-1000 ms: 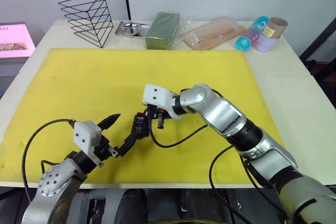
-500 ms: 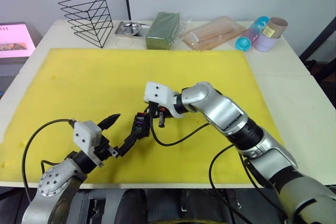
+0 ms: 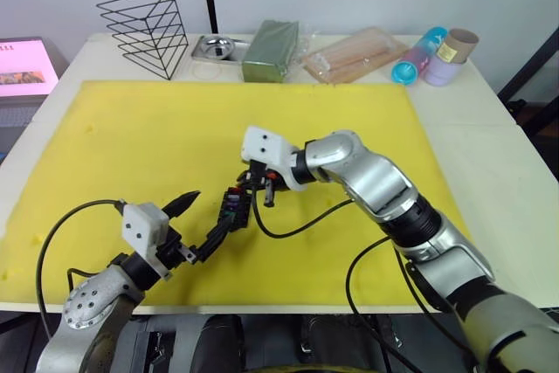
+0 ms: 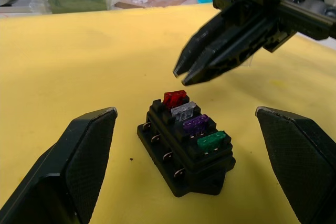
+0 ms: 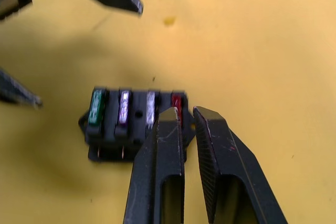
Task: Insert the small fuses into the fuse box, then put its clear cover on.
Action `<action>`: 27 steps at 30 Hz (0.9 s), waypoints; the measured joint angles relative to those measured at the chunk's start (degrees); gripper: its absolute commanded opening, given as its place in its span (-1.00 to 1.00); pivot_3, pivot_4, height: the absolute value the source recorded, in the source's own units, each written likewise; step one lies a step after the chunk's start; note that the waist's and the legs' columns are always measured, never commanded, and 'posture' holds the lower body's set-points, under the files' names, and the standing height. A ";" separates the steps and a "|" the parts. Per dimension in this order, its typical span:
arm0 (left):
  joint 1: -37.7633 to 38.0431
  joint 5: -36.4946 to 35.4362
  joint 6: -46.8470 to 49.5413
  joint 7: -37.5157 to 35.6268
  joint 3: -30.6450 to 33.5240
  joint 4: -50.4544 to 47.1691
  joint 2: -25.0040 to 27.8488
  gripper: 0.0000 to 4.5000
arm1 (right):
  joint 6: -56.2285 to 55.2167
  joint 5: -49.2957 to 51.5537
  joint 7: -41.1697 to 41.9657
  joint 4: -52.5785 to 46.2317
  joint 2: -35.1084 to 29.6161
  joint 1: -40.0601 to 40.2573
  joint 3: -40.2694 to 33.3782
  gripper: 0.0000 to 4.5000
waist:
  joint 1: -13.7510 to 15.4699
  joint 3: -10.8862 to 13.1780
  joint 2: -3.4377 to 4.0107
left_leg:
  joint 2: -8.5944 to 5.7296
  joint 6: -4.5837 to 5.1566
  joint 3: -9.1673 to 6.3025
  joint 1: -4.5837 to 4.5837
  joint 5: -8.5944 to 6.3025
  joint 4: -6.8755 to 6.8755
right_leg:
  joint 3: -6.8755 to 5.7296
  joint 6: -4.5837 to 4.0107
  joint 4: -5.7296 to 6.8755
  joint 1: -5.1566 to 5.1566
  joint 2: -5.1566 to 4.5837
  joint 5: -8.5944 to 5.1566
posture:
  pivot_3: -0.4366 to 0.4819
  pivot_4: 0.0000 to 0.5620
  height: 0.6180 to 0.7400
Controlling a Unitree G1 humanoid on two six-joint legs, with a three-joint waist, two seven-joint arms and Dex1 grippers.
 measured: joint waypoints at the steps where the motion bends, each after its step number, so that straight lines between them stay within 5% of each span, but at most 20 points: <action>1: -0.10 0.00 0.00 -0.01 0.00 0.01 0.00 1.00 | -0.01 0.01 -0.11 0.02 0.29 0.00 0.01 -0.99 | 0.03 0.00 0.00 | 0.00 0.00 0.00 0.00 0.00 0.00 | 0.00 0.00 0.00 0.00 0.00 0.00 | -0.05 -0.47 1.00; 27: 0.06 0.03 -0.03 -0.01 0.01 0.09 0.14 1.00 | -7.61 -3.29 -0.98 6.42 1.70 1.28 2.35 -0.99 | 0.04 -0.01 0.00 | -0.01 0.00 0.01 0.04 0.00 0.01 | 0.00 0.00 0.00 0.04 -0.01 0.00 | -0.05 -0.47 1.00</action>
